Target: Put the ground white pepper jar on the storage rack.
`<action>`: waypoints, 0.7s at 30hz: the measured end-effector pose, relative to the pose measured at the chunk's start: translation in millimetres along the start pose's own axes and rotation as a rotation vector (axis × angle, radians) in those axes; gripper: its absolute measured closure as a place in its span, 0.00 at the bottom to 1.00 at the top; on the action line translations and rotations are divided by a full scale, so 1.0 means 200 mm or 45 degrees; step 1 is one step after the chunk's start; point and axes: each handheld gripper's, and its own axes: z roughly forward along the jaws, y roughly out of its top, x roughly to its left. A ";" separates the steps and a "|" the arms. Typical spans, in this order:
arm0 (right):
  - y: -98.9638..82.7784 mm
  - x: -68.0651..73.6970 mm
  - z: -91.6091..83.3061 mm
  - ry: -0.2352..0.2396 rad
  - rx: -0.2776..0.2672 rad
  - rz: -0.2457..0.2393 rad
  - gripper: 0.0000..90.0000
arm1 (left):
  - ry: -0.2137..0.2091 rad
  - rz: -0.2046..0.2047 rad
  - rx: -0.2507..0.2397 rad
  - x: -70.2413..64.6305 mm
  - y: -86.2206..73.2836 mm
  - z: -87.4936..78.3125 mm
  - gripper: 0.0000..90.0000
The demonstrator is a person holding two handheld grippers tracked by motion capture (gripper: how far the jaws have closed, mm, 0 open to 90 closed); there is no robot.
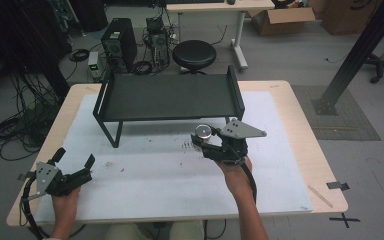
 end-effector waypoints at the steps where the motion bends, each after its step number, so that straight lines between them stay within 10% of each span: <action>1: 0.01 0.00 0.00 0.002 -0.003 -0.002 0.54 | 0.000 0.000 0.001 0.00 0.00 0.00 0.00; 21: 0.25 -0.01 0.09 0.057 -0.053 -0.057 0.54 | 0.001 -0.007 -0.001 0.00 0.00 0.00 0.00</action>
